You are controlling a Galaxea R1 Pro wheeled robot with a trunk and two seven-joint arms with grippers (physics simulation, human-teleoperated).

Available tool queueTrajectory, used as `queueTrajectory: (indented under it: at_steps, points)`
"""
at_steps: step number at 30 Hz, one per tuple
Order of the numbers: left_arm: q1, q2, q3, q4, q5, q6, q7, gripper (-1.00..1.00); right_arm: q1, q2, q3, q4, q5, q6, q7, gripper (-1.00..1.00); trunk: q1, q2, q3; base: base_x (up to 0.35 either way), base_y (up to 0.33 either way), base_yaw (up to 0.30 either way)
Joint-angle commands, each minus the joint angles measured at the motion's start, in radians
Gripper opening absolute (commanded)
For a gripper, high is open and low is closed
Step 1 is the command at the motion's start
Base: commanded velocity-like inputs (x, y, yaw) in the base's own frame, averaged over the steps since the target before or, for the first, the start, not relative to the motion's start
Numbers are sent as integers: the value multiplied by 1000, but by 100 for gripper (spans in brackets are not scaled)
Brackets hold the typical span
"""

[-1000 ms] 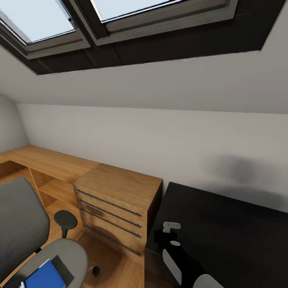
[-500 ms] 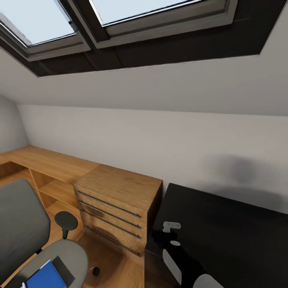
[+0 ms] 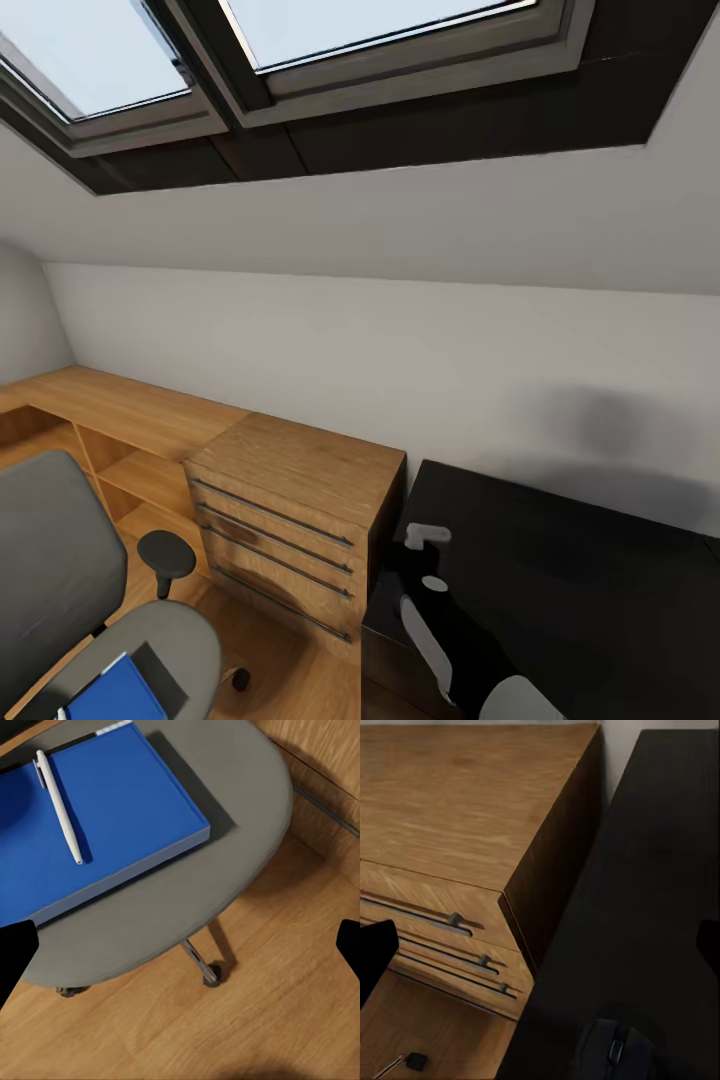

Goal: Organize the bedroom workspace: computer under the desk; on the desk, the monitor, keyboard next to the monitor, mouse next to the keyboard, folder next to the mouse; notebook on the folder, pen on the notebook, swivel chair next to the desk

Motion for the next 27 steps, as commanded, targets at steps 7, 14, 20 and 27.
queueTrajectory:
  at_steps: [7, 14, 20, 27]
  points:
    - [0, 1, 3, 36, 10, -2, 0, 100, 31, 0, 8, -102, -2, 4, -81, 100, 0, -1, -1, 0, 0, 0]
    - [0, 2, 3, 49, 9, -3, 0, 100, 34, 0, 20, -132, -3, 3, -84, 100, 0, -1, -1, -113, 86, 0]
    - [0, 2, 3, 50, 9, -3, 0, 100, 37, 0, 22, -145, -4, 3, -85, 100, 0, -1, -1, -254, 193, 0]
    - [0, 2, 3, 58, 9, -1, 0, 100, 39, 0, 19, -145, -3, 2, -85, 100, 0, -1, 4, -277, 184, -253]
